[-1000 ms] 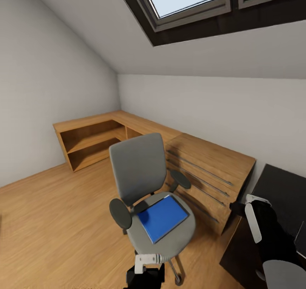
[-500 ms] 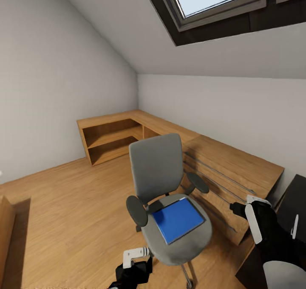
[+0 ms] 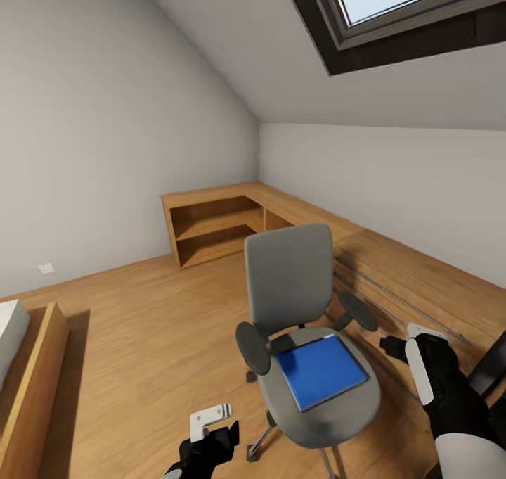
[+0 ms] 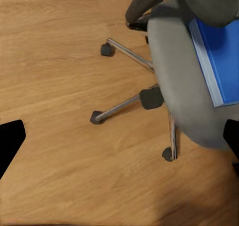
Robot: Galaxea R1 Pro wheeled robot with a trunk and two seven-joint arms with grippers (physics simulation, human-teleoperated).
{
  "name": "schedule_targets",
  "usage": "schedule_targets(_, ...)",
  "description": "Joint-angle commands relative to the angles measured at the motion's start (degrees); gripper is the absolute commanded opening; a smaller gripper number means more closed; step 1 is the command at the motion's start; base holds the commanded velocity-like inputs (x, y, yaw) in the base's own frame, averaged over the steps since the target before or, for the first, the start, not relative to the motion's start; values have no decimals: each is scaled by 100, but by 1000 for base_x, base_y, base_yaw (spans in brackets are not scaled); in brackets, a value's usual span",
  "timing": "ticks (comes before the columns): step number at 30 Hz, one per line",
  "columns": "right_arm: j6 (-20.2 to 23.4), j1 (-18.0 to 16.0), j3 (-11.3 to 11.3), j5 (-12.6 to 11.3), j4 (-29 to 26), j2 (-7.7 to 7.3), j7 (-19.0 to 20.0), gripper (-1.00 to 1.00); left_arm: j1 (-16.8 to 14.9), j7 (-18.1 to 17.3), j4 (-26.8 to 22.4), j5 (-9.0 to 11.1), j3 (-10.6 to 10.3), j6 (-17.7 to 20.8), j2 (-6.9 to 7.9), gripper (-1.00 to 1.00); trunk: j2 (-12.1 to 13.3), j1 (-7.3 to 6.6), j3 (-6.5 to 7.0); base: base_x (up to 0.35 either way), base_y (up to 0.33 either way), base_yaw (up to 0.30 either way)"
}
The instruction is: In the bedroom, organize the workspace by keeping the computer under the desk, ensuring the monitor is on the desk, placing the keyboard on the desk next to the monitor, placing the mouse on the desk next to the keyboard, moving the folder from the swivel chair onto the desk next to the mouse, stacking the notebook on top of the folder with the pen on top of the notebook, and positioning the swivel chair next to the desk.
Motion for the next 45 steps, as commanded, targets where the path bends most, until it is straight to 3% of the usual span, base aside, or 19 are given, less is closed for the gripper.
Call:
schedule_targets(1, 17, 6, 1, -62, -8, -2, -47, 100, -3, 50, -8, 97, 12, 10, 0, 100, -3, 0, -5, 0, 0, 273)
schedule_targets(13, 2, 18, 1, -55, 46, -9, -21, 100, -3, 58, -3, 180, 93, 9, 13, 100, -3, 0, -5, 0, 0, 253)
schedule_targets(16, -5, 41, 15, -54, 50, -10, -10, 100, -3, 56, -3, 181, 220, 11, 10, 100, -3, 0, -5, 0, 0, 138)
schedule_targets(20, -188, 86, 182, -44, 71, -13, -2, 100, -3, 55, -6, 181, 318, 9, 9, 100, -3, 0, 0, 0, 0, 65)
schedule_targets(21, -412, 98, 257, -37, 126, -17, -1, 100, -3, 55, -4, 181, 338, 11, 9, 100, -3, 0, 7, 0, 0, 16)
schedule_targets(45, -616, 141, 310, -27, 176, -19, 4, 100, -3, 46, -6, 181, 354, 10, 6, 100, -3, 0, 216, 0, 0, 2)
